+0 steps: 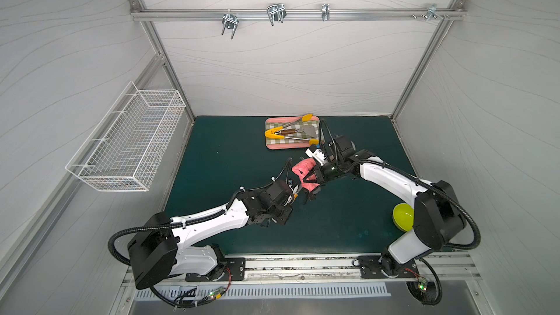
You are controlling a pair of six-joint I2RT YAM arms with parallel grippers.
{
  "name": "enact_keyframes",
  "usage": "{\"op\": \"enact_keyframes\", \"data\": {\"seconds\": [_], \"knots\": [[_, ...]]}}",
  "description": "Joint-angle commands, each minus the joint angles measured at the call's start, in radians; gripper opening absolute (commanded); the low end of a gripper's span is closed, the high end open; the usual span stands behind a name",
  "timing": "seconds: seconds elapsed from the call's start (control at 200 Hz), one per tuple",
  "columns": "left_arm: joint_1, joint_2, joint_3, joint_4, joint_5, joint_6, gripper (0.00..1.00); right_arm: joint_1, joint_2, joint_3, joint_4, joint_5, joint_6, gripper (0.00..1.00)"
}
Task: Wipe small sickles with rags
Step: Wipe the small sickle.
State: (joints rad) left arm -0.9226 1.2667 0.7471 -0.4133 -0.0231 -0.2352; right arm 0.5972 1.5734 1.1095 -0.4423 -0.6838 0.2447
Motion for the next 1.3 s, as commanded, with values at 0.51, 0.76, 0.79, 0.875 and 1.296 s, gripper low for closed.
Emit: {"op": "enact_keyframes", "data": {"seconds": [0.51, 0.76, 0.79, 0.875, 1.296], "knots": [[0.140, 0.043, 0.095, 0.387, 0.239, -0.082, 0.00, -0.198, -0.254, -0.251, 0.242, -0.239, 0.282, 0.00], [0.145, 0.008, -0.016, 0.532, 0.448, -0.221, 0.00, -0.404, -0.228, -0.083, 0.155, -0.311, 0.208, 0.00], [0.145, 0.005, -0.032, 0.556, 0.466, -0.239, 0.00, -0.408, -0.206, -0.055, 0.153, -0.319, 0.197, 0.00], [0.145, -0.004, -0.077, 0.625, 0.511, -0.281, 0.00, -0.407, -0.131, 0.026, 0.150, -0.341, 0.175, 0.00], [0.145, -0.086, -0.166, 0.864, 0.621, -0.395, 0.00, -0.401, 0.066, 0.206, 0.110, -0.364, 0.101, 0.00]]}}
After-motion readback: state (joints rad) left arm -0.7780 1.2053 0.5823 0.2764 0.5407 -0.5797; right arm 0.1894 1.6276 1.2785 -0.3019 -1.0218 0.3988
